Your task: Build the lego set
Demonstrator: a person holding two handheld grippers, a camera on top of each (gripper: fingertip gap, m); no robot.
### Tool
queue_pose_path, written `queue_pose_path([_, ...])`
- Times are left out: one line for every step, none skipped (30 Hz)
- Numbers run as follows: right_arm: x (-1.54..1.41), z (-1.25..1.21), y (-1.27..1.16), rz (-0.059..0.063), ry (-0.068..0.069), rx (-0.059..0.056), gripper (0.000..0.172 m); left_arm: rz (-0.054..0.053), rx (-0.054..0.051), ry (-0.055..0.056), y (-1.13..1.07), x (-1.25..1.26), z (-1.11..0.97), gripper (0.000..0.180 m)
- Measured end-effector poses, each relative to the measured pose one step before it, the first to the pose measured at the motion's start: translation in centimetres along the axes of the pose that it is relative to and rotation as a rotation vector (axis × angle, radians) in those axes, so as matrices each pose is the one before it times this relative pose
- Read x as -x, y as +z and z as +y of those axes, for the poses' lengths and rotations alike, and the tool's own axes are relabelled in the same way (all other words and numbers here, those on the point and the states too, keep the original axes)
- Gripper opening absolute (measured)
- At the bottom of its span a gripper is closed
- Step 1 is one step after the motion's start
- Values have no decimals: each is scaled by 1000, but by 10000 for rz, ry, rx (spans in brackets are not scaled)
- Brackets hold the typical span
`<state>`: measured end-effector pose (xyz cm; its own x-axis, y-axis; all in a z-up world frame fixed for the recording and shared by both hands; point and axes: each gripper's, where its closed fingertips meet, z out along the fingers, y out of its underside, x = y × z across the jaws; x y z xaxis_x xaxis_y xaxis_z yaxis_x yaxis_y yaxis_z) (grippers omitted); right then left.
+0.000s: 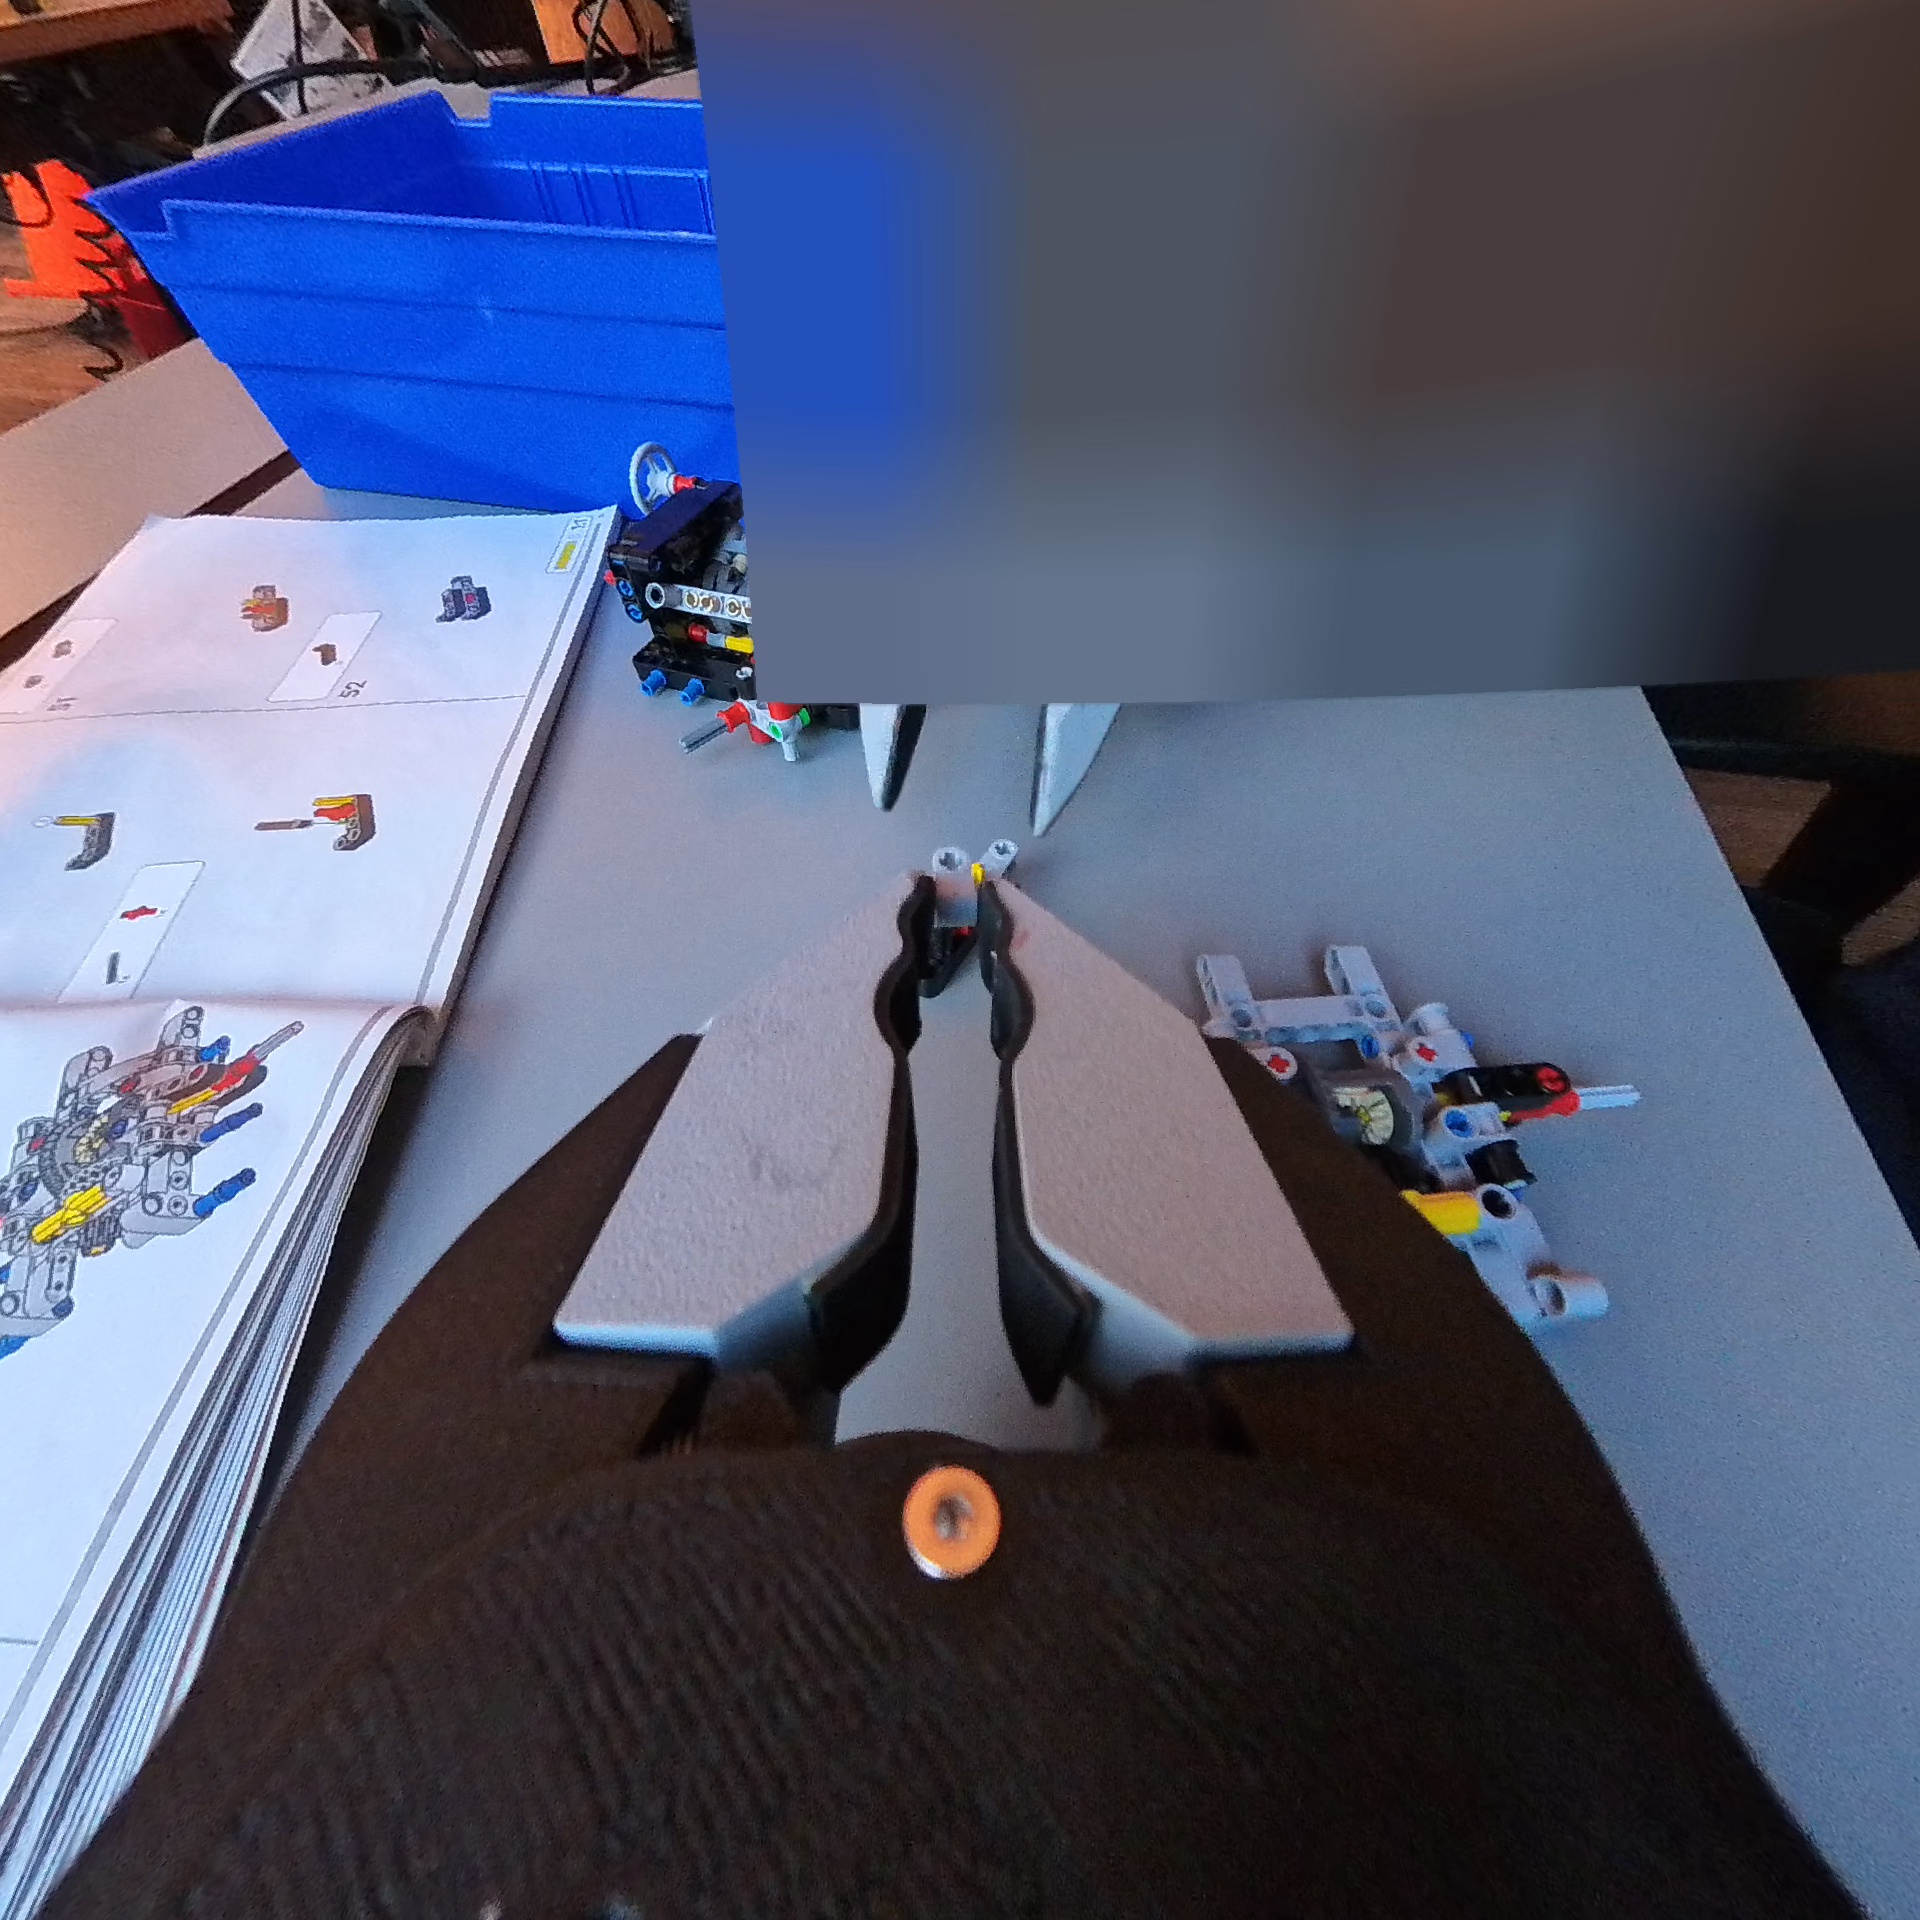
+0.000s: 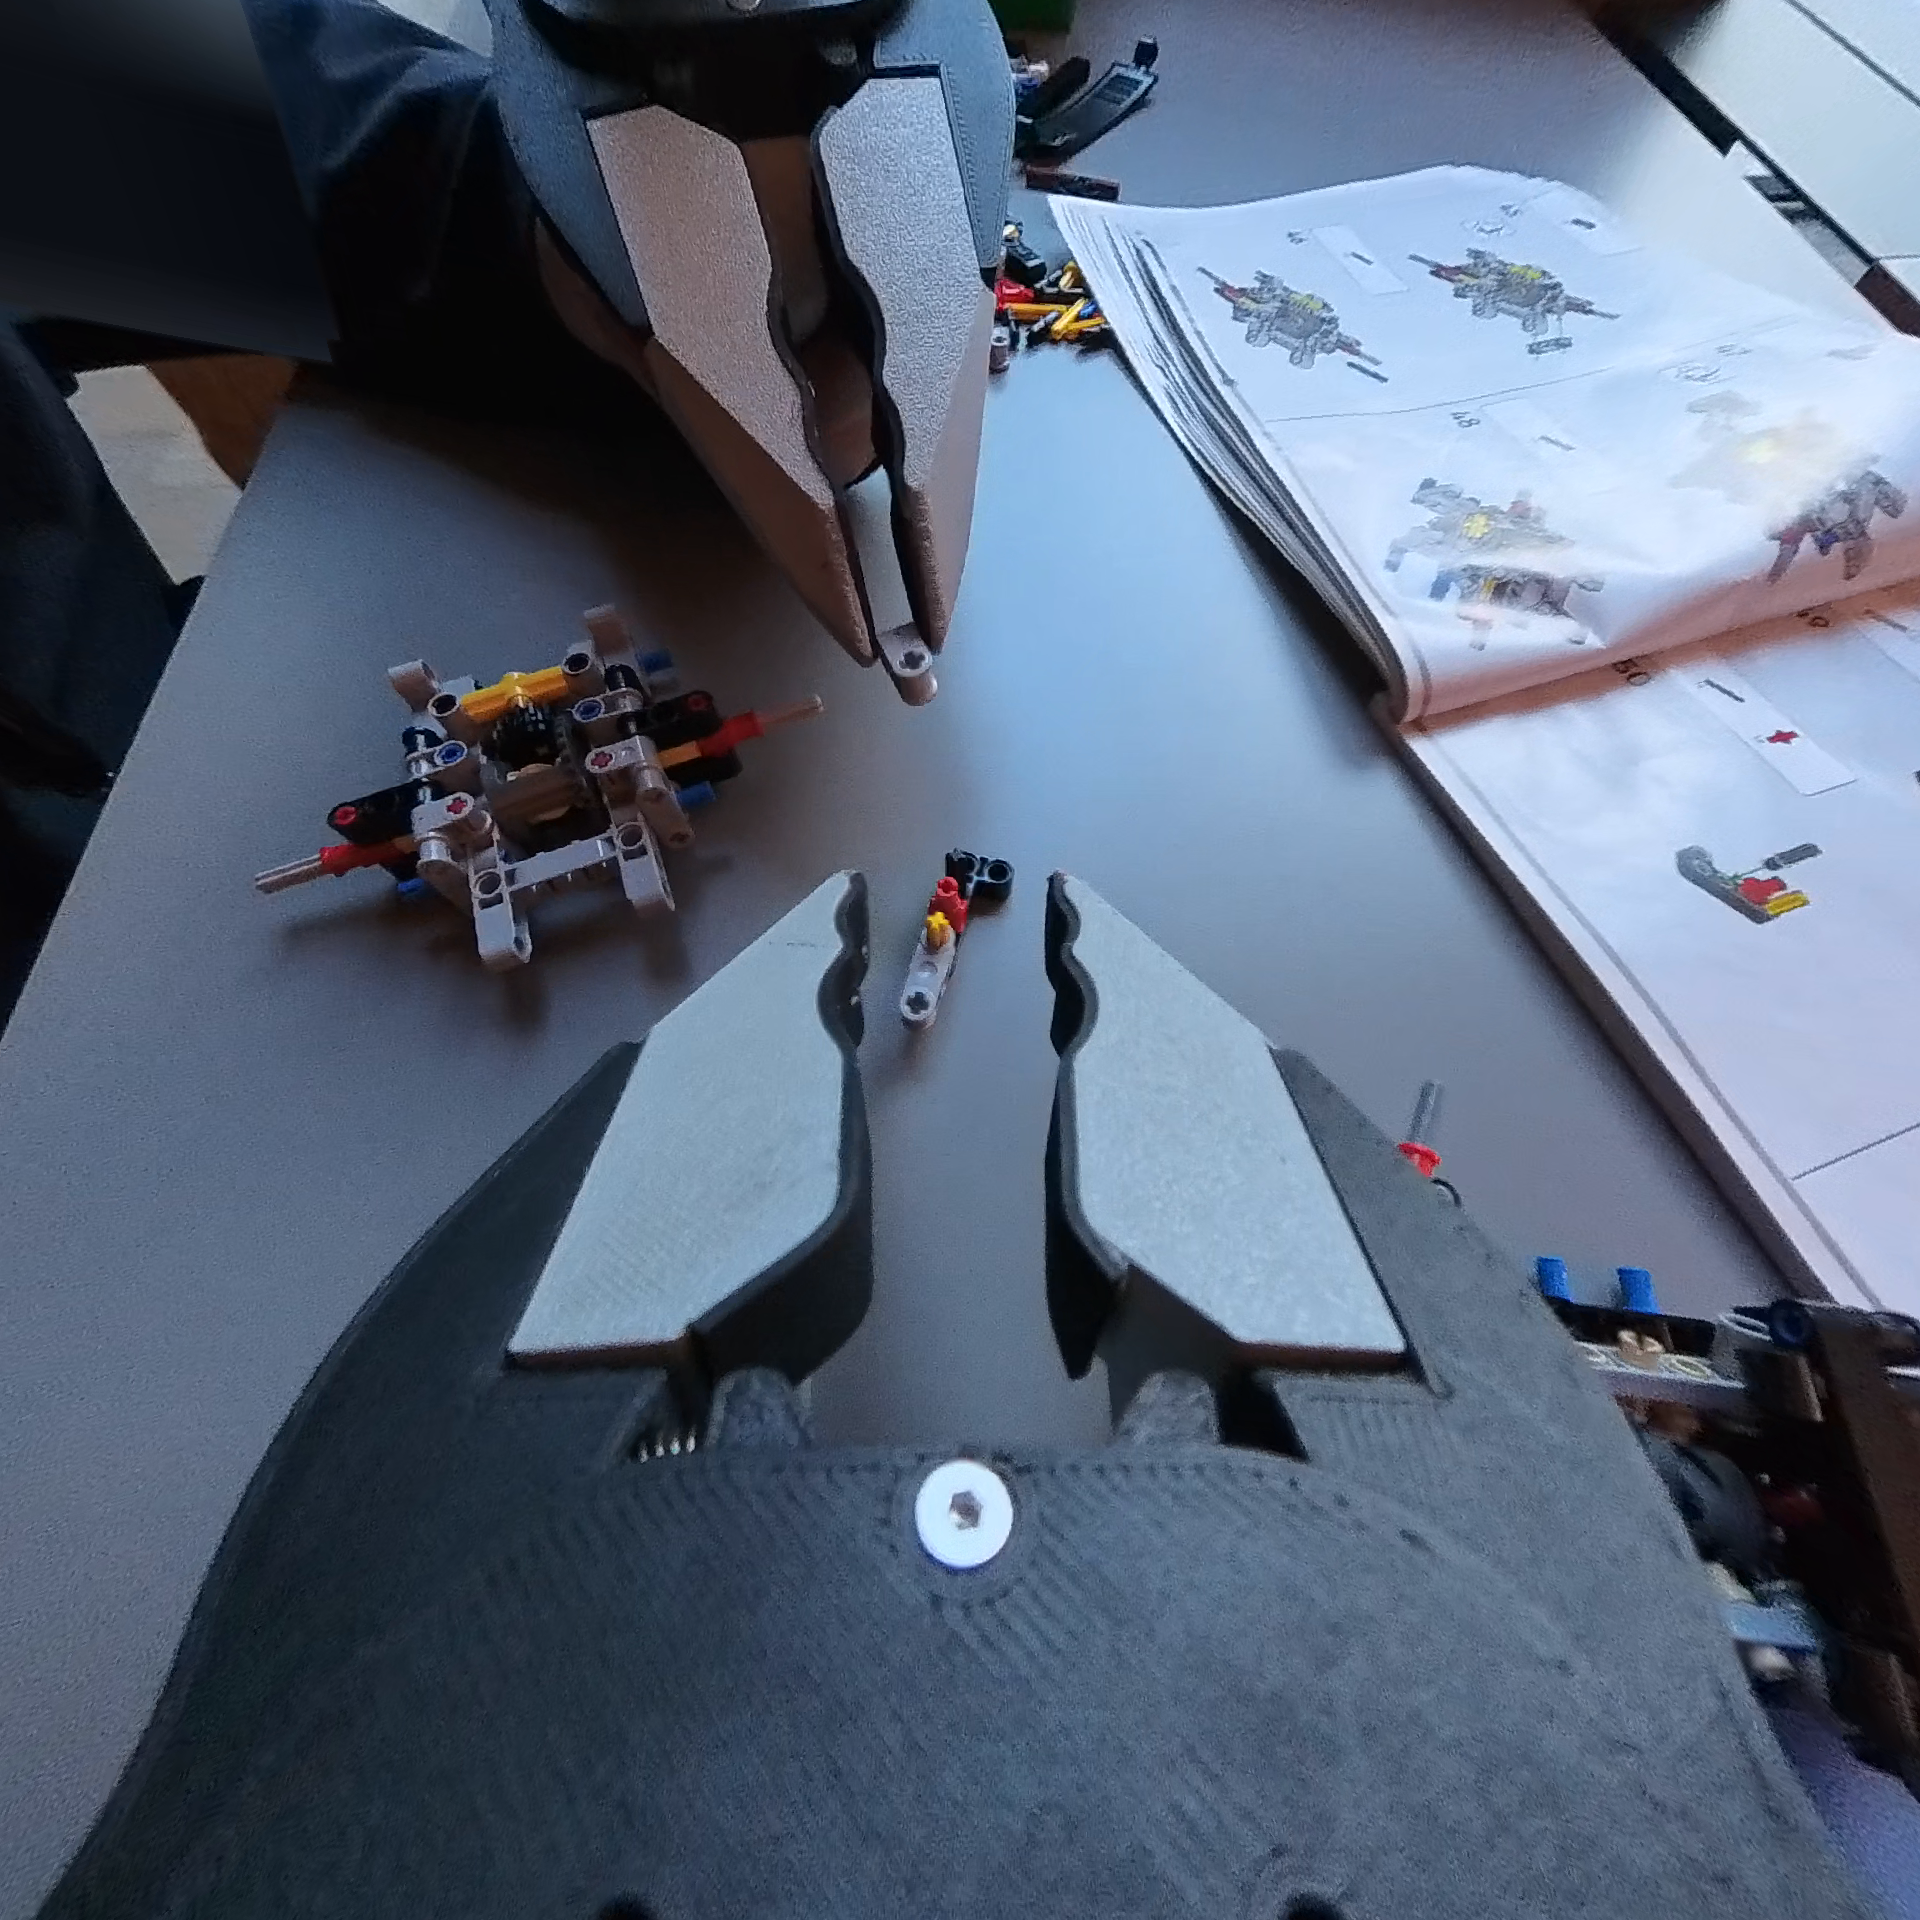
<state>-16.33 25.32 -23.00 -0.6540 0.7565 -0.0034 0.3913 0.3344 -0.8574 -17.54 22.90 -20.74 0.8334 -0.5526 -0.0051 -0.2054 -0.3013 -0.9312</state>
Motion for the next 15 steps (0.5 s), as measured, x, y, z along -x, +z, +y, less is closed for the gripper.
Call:
queue_pose_path([-78, 125, 156, 75, -5, 106, 31, -10, 49, 33, 59, -25, 64, 6])
queue_pose_path([-30, 249, 176, 49, -25, 178, 31, -3, 46, 28, 47, -22, 54, 5])
queue_pose_path([108, 291, 169, -28, -44, 199, 31, -1, 30, 30, 34, -24, 30, 5])
queue_pose_path([98, 256, 176, -18, -55, 172, 30, -10, 15, 28, 16, -21, 20, 5])
queue_pose_path([131, 179, 174, -30, -69, 133, 30, -4, 13, 16, 10, -8, 20, 5])
queue_pose_path([153, 122, 164, -50, -62, 91, 29, -4, 6, 5, 8, 6, 4, 5])
queue_pose_path([170, 105, 159, -74, -42, 70, 29, 0, -3, 1, 2, 1, -4, 5])
queue_pose_path([141, 93, 125, -63, -28, 71, 28, -4, -5, 1, -13, 10, -11, 5])
queue_pose_path([84, 61, 91, -41, -20, 48, 28, -4, -4, -5, -2, 10, -4, 5])
queue_pose_path([70, 24, 76, -40, -4, 7, 27, 4, 4, -6, 8, 9, 2, 5])
queue_pose_path([53, -7, 61, -37, 9, -12, 27, 1, 7, 4, 12, -2, 14, 5])
queue_pose_path([21, 21, 47, -26, 5, 8, 26, -1, 11, 1, 10, -8, 9, 5])
queue_pose_path([-7, 46, 31, -2, -16, 22, 25, 1, 13, 1, 15, 1, 19, 5])
queue_pose_path([-19, 42, 5, 28, -32, 25, 24, 0, 6, 7, 17, -7, 10, 5])
queue_pose_path([-35, 43, -9, 34, -32, 28, 23, 4, 6, 8, 6, -17, 4, 5])
